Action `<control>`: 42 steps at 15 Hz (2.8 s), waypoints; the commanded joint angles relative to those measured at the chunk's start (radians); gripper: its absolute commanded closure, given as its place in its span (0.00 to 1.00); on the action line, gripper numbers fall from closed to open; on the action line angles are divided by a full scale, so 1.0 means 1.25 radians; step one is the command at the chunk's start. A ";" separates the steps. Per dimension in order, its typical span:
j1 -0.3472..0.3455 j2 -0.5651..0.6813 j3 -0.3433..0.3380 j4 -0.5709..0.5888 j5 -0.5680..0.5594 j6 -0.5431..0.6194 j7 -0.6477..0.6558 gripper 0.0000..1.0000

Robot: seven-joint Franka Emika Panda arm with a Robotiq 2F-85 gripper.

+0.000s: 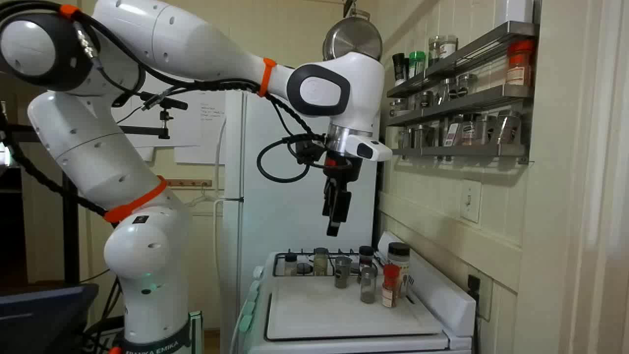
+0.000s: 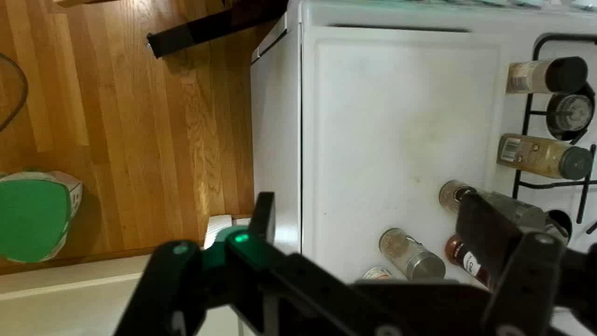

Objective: Remove the bottle from the top shelf

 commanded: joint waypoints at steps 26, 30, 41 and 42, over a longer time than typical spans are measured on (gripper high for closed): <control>-0.059 -0.021 0.096 0.271 -0.069 0.203 0.090 0.00; -0.037 0.000 0.101 0.388 -0.078 0.227 0.043 0.00; 0.106 0.198 0.114 0.790 -0.009 0.229 -0.095 0.00; 0.105 0.230 0.120 0.837 0.000 0.232 -0.072 0.00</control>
